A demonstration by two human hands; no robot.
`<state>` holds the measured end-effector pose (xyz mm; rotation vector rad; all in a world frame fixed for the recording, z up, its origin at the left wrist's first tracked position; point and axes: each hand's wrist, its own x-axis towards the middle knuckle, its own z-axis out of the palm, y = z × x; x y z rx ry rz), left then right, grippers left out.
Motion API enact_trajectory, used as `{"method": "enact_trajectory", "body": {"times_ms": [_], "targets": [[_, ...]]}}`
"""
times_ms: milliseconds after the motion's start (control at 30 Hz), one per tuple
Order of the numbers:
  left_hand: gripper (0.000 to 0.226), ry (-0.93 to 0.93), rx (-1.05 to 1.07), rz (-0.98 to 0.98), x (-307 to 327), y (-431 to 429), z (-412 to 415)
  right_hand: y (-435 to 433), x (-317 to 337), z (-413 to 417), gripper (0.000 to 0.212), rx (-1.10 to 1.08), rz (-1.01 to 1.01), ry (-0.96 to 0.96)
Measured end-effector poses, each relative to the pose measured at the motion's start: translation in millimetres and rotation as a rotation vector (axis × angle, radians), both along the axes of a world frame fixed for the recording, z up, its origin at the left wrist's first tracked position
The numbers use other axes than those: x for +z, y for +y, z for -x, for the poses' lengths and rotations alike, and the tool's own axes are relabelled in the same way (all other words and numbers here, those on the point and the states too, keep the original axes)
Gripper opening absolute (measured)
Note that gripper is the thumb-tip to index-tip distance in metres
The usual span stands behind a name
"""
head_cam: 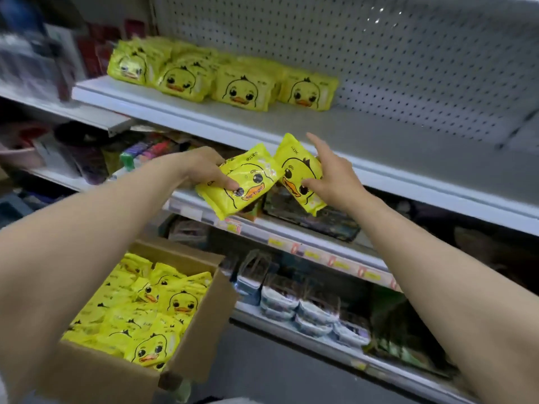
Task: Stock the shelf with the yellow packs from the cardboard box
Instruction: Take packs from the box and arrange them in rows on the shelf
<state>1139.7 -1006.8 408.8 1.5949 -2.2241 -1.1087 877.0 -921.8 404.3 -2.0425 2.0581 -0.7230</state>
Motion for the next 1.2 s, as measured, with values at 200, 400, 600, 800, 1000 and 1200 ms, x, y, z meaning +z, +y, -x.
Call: {"method": "enact_trajectory", "body": {"times_ms": [200, 400, 600, 800, 1000, 1200], "targets": [[0.037, 0.079, -0.040, 0.020, 39, -1, 53, 11, 42, 47, 0.067, -0.118, 0.117, -0.040], [0.037, 0.048, -0.079, 0.125, 72, -24, 92, 1, 60, 74, 0.030, -0.155, 0.263, -0.205], [0.078, -0.116, -0.160, 0.382, 98, -86, 141, -39, 78, 112, 0.031, -0.228, 0.360, -0.225], [0.074, -0.406, -0.337, 0.573, 102, -153, 192, -81, 90, 151, 0.030, -0.310, 0.309, -0.135], [0.065, -0.361, -0.439, 0.569, 85, -225, 224, -103, 92, 180, 0.026, -0.261, 0.261, -0.096], [0.069, -0.360, -0.451, 0.636, 77, -282, 237, -125, 84, 191, 0.027, -0.306, 0.301, -0.154]]}}
